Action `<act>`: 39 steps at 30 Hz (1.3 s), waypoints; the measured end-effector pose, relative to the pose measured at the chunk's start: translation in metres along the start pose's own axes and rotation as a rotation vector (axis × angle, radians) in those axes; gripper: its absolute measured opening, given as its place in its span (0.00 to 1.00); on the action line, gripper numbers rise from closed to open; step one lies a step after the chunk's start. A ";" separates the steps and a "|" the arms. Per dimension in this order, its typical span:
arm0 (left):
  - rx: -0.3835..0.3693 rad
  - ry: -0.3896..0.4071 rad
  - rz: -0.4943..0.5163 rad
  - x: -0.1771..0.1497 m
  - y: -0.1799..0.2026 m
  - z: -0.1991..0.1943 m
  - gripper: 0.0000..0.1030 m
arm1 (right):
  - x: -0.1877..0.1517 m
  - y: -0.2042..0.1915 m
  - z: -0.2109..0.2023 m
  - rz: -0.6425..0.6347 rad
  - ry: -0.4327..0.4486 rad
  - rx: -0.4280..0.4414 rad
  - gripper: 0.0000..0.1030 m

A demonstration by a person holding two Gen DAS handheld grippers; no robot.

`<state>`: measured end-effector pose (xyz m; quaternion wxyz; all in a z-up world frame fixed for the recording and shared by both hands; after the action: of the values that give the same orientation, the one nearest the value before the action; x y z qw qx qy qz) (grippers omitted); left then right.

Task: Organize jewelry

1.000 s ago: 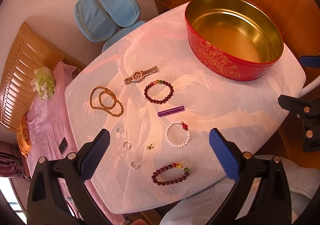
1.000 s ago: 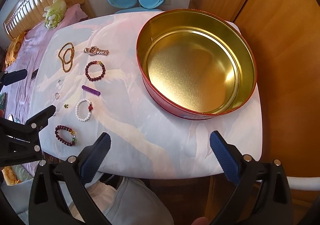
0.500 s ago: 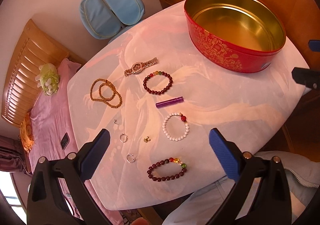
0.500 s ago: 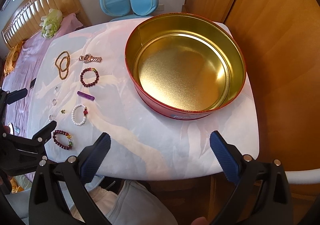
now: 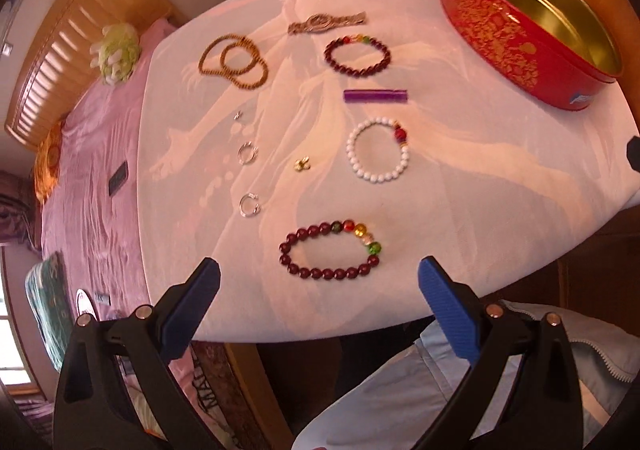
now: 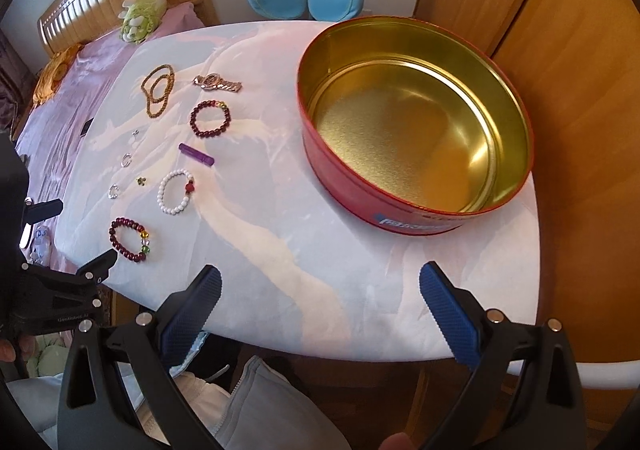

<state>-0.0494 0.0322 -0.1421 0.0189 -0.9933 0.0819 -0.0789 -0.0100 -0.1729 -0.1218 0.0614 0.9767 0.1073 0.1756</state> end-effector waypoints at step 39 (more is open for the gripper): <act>-0.266 0.140 -0.042 0.204 -0.190 0.115 0.94 | 0.206 -0.150 0.157 -0.078 0.018 0.059 0.96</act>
<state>0.1980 0.1883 -0.2144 -0.1202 -0.9806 0.0717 -0.1370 0.2067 0.0070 -0.2238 0.0385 0.9715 0.1511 0.1784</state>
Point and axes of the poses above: each gripper's, at about its wrist camera, not at the fingertips, and z roughly the way its jaws point, y to its right, x to its top, the point moved 5 cm from there along z, roughly the way its jaws point, and after that the axes turned 10 degrees about -x, right-handed, at the moved point
